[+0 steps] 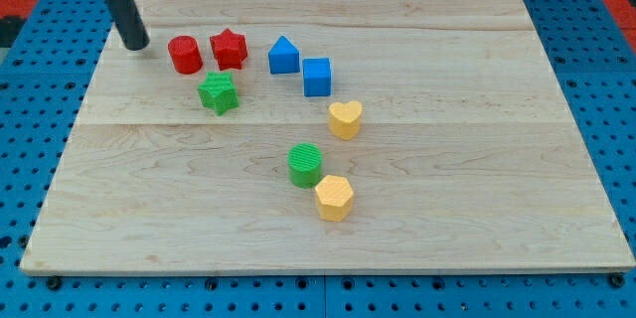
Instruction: Place the hexagon below the star
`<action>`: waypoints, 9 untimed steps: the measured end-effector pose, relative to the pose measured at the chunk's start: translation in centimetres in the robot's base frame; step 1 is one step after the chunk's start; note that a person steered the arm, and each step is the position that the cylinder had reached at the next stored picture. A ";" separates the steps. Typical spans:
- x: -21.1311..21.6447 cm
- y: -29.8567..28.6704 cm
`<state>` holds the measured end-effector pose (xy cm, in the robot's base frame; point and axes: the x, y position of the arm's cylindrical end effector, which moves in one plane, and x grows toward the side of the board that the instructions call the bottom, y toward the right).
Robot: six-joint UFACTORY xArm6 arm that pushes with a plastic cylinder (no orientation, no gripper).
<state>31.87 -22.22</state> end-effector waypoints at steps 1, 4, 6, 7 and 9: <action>0.5 0.9; 17.7 4.9; 22.8 12.1; 27.8 22.9; 23.7 17.9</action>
<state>55.53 -4.35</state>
